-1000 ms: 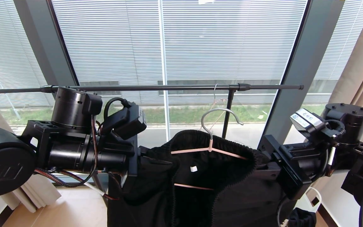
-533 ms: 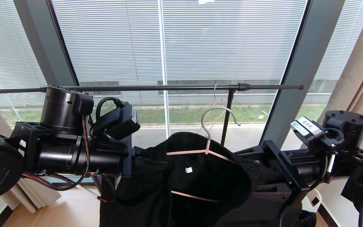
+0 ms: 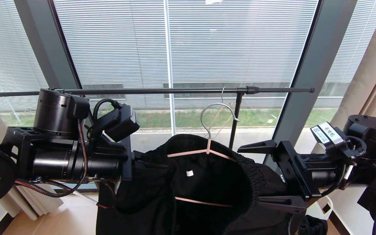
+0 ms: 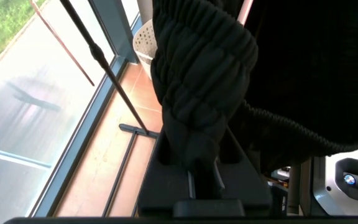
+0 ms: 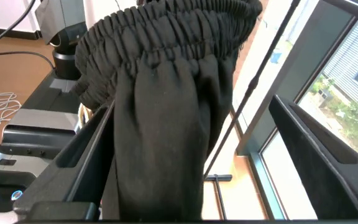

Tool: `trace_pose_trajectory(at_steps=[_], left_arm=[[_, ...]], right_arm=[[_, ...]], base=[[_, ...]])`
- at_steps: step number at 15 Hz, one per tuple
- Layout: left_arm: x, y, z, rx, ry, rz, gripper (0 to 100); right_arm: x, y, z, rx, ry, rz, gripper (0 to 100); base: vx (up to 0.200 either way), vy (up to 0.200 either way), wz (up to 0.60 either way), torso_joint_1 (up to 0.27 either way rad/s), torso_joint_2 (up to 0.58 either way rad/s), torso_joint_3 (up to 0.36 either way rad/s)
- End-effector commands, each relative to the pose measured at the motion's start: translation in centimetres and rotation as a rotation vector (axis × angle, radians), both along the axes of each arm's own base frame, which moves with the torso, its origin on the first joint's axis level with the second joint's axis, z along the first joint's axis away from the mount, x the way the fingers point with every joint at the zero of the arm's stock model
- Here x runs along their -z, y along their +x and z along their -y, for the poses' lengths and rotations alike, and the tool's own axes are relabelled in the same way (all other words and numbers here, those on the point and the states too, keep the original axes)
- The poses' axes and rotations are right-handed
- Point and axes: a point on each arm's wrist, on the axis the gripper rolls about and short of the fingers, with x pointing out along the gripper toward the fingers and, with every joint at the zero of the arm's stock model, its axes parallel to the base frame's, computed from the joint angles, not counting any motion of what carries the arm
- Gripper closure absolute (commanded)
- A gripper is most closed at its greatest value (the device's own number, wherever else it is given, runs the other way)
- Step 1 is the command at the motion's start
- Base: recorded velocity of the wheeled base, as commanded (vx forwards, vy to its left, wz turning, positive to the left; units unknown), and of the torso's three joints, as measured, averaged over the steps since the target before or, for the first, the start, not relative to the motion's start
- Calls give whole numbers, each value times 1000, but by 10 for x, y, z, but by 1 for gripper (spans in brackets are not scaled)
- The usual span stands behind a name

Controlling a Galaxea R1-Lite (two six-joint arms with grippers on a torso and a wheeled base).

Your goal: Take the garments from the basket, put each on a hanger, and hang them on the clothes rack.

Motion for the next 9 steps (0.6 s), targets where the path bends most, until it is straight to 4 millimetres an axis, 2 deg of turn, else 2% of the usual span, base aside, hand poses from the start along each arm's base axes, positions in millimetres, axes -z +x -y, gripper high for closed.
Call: trace_pose_trajectory(at_steps=[1, 6, 9], left_arm=[[-2, -2, -5, -16, -3, 7, 100], [3, -4, -20, -65, 3, -10, 100], [3, -4, -21, -79, -7, -28, 100]], right_arm=[[-2, -1, 5, 16, 2, 4, 0], [-14, -5, 18, 63, 23, -53, 0], [-8, -6, 16, 57, 16, -75, 0]], base=[[0, 0, 0, 0, 0, 0], [0, 0, 0, 0, 0, 0], [0, 0, 0, 0, 0, 0]])
